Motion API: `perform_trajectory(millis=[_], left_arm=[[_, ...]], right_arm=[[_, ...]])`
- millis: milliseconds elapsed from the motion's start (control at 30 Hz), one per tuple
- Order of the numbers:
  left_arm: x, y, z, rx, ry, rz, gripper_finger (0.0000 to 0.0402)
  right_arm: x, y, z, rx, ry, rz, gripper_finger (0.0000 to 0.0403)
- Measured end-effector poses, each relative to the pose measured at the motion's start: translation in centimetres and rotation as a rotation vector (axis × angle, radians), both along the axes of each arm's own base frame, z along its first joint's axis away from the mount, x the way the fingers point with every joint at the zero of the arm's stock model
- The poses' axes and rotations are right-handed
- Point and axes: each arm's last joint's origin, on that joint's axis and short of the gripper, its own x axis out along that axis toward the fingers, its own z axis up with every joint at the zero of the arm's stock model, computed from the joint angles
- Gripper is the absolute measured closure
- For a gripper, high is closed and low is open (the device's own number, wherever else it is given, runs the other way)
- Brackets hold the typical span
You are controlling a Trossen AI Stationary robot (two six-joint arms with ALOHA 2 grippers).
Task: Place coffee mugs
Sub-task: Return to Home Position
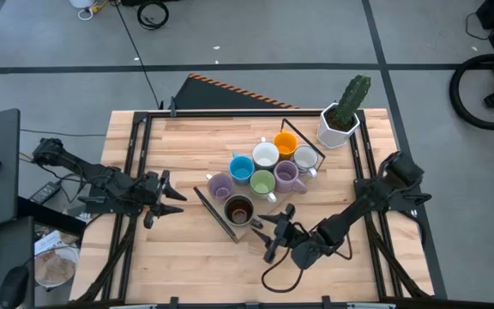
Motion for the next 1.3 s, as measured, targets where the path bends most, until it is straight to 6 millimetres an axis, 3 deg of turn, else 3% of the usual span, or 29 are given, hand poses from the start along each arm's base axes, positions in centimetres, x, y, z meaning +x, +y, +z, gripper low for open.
perform_trajectory(millis=[167,367,567,867,1300], left_arm=[[0.0,0.0,-0.1,0.058,0.004,0.0,0.0221],[0.0,0.1,-0.2,0.089,-0.001,0.003,0.0221],[0.0,0.1,-0.1,0.125,-0.012,0.022,0.0221],[-1.3,0.8,0.8,0.128,-0.107,0.05,0.0221],[-3.1,1.9,0.1,0.134,-0.083,0.115,0.0221]], right_arm=[[-1.4,-0.6,2.2,0.071,0.072,0.094,0.0167],[-5.2,-1.7,3.8,0.069,0.076,0.107,0.0158],[-9.7,-5.3,3.2,0.14,-0.005,0.164,0.0153],[-14.3,-11.3,3.9,0.147,-0.125,0.314,0.0165],[-18.6,-16.7,4.6,0.075,-0.227,0.329,0.0167]])
